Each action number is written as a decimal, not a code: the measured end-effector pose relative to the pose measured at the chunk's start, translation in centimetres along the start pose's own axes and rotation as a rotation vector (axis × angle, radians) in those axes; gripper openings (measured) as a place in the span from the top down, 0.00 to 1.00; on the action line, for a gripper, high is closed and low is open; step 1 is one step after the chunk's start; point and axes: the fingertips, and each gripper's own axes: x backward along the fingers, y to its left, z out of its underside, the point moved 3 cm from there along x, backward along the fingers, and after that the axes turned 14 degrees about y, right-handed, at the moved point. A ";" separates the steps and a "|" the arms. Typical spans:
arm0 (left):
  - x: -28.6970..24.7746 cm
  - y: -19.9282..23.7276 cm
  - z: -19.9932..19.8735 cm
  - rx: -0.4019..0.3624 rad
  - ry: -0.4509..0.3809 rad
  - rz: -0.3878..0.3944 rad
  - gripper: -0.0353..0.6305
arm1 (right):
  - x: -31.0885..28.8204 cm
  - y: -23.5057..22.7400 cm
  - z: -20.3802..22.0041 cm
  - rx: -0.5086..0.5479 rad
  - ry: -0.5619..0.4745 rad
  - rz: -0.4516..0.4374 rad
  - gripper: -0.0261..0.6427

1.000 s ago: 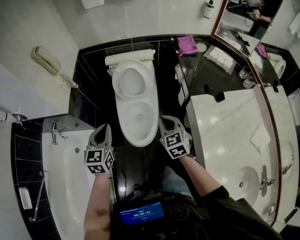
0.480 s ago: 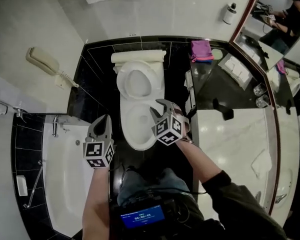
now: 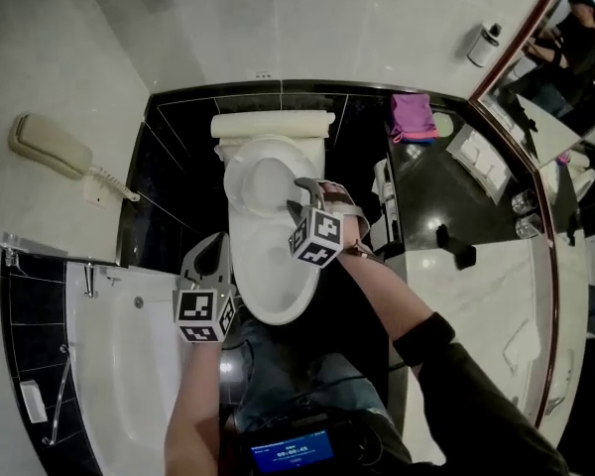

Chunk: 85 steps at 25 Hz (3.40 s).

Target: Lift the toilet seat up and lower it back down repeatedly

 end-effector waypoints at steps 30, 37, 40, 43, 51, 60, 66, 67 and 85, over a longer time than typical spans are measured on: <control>-10.3 14.6 2.9 0.095 0.057 0.034 0.95 | -23.2 -7.2 -6.3 0.241 0.235 -0.008 0.87; -9.0 13.1 3.4 0.092 0.063 0.024 0.94 | -21.6 -6.0 -6.4 0.272 0.227 0.010 0.87; -8.2 12.0 3.3 0.090 0.059 0.013 0.94 | -20.1 -4.8 -6.5 0.285 0.208 0.013 0.87; -6.7 10.4 3.1 0.081 0.052 -0.013 0.95 | -18.0 -2.9 -6.3 0.289 0.180 0.020 0.87; 1.2 3.7 5.1 0.087 0.053 -0.140 0.94 | -11.5 4.3 -4.8 0.320 0.087 0.042 0.88; 8.2 -0.1 10.0 0.074 0.149 -0.161 0.94 | -6.4 14.1 -2.7 0.295 0.057 0.038 0.87; 10.0 -0.2 15.2 0.064 0.131 -0.112 0.94 | -4.7 20.1 -1.3 0.266 0.057 0.076 0.87; 10.1 -0.2 16.0 0.064 0.120 -0.096 0.94 | -4.6 21.1 -0.9 0.261 0.067 0.087 0.87; 8.9 -0.1 34.1 0.092 0.086 0.017 0.94 | -4.5 37.4 4.0 0.194 0.071 0.199 0.87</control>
